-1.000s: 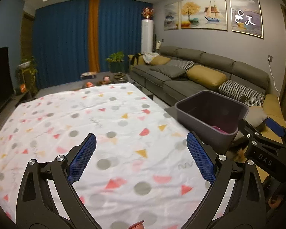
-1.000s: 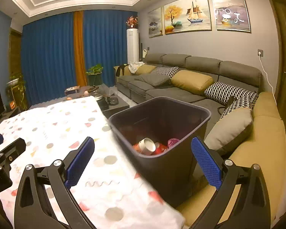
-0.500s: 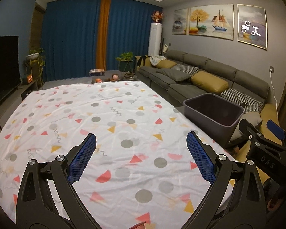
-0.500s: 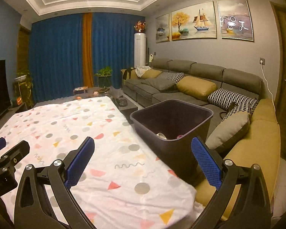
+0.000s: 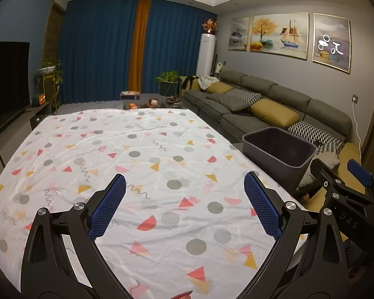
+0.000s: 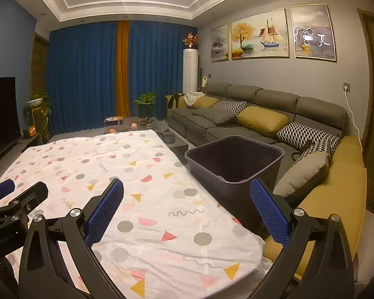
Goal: Collect trash
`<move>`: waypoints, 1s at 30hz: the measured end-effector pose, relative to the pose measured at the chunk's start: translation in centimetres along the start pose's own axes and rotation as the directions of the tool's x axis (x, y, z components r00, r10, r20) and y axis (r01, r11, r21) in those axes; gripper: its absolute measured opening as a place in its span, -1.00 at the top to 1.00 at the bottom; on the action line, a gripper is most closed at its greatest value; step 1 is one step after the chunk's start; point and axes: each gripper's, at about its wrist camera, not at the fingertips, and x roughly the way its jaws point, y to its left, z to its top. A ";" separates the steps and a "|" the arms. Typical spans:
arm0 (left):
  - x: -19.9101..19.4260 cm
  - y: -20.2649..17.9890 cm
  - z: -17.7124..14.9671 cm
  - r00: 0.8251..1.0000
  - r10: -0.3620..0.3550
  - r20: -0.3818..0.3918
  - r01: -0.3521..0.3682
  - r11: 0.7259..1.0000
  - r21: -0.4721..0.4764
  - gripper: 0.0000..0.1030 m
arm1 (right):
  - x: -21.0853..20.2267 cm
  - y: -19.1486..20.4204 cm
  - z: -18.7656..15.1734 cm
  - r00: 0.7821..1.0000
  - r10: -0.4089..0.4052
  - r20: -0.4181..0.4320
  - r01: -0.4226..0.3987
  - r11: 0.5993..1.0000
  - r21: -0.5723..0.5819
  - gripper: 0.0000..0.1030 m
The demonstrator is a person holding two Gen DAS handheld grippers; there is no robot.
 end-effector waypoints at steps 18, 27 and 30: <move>-1.0 0.1 -0.1 1.000 -0.011 0.016 0.011 1.000 -0.006 -0.82 | -1.0 0.5 -0.1 1.000 0.011 0.024 -0.011 1.000 -0.011 -0.90; -1.4 0.1 -0.2 1.000 -0.007 0.023 0.007 1.000 -0.010 -0.82 | -1.5 0.9 0.0 0.999 0.018 0.032 -0.018 1.000 -0.016 -0.90; -1.5 0.1 -0.1 1.000 -0.005 0.027 0.006 1.000 -0.011 -0.82 | -1.6 1.0 0.0 0.999 0.020 0.034 -0.019 1.000 -0.016 -0.90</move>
